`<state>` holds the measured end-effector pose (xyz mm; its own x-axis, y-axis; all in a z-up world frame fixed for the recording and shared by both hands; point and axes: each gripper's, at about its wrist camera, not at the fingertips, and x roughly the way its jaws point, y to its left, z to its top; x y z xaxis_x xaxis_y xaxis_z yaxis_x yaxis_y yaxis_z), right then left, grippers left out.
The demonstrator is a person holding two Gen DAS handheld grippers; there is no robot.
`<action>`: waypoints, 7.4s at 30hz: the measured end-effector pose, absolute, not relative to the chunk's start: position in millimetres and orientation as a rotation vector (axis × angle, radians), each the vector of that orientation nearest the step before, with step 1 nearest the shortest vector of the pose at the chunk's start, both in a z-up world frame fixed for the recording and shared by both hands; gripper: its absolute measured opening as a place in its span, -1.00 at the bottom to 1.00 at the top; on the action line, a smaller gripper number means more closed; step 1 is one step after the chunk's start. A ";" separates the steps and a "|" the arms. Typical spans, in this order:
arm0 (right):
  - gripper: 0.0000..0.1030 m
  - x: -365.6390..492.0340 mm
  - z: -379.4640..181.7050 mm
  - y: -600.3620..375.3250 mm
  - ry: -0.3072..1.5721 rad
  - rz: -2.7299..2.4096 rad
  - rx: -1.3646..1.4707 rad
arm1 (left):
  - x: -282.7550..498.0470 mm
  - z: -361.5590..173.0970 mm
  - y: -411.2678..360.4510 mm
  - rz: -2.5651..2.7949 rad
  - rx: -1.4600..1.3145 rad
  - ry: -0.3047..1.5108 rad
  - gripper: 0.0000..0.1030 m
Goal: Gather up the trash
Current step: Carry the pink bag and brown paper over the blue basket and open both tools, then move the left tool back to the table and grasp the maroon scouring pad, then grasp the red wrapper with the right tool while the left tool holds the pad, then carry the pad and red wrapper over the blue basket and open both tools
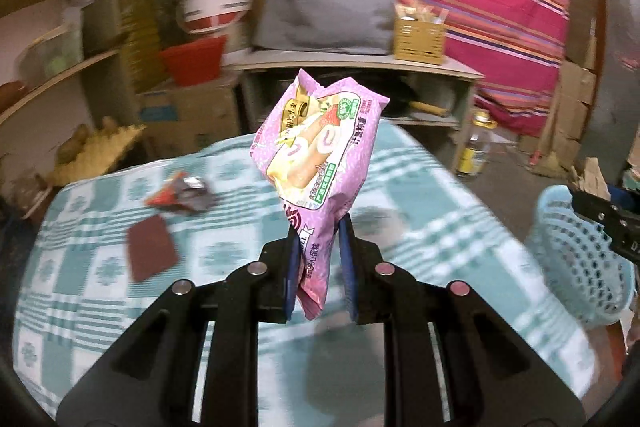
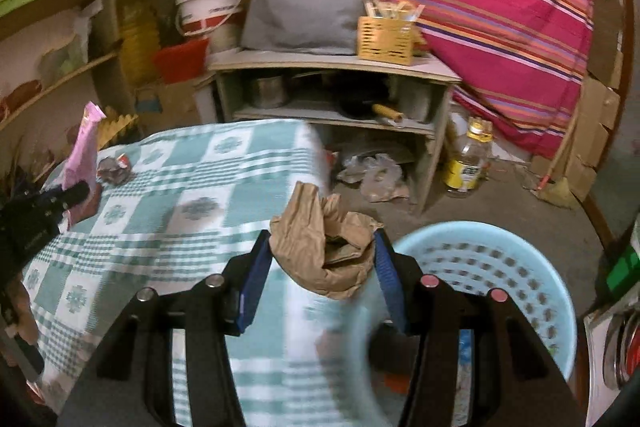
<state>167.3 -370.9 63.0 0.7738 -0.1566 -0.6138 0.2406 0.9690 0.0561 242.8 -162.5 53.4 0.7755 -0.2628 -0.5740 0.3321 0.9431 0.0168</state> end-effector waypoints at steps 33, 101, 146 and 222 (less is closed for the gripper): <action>-0.01 80.6 40.2 -518.5 0.651 -0.392 0.285 | 163.2 22.5 -387.2 -0.657 0.223 0.575 -0.65; 0.68 202.9 42.5 -320.4 0.616 -0.191 0.153 | 269.5 29.4 -54.4 0.013 0.088 0.602 0.89; 0.68 305.9 7.6 -204.1 0.722 0.003 0.080 | 362.1 -9.4 30.1 0.029 0.016 0.822 0.34; -0.85 222.6 40.9 -298.2 0.680 -0.092 -0.038 | 319.8 39.2 -12.7 -0.076 0.046 0.671 0.34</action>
<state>222.6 -298.2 40.9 0.7735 -0.0973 -0.6263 0.0727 0.9952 -0.0648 319.8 -12.7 39.2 0.7806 -0.0556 -0.6225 0.0856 0.9962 0.0183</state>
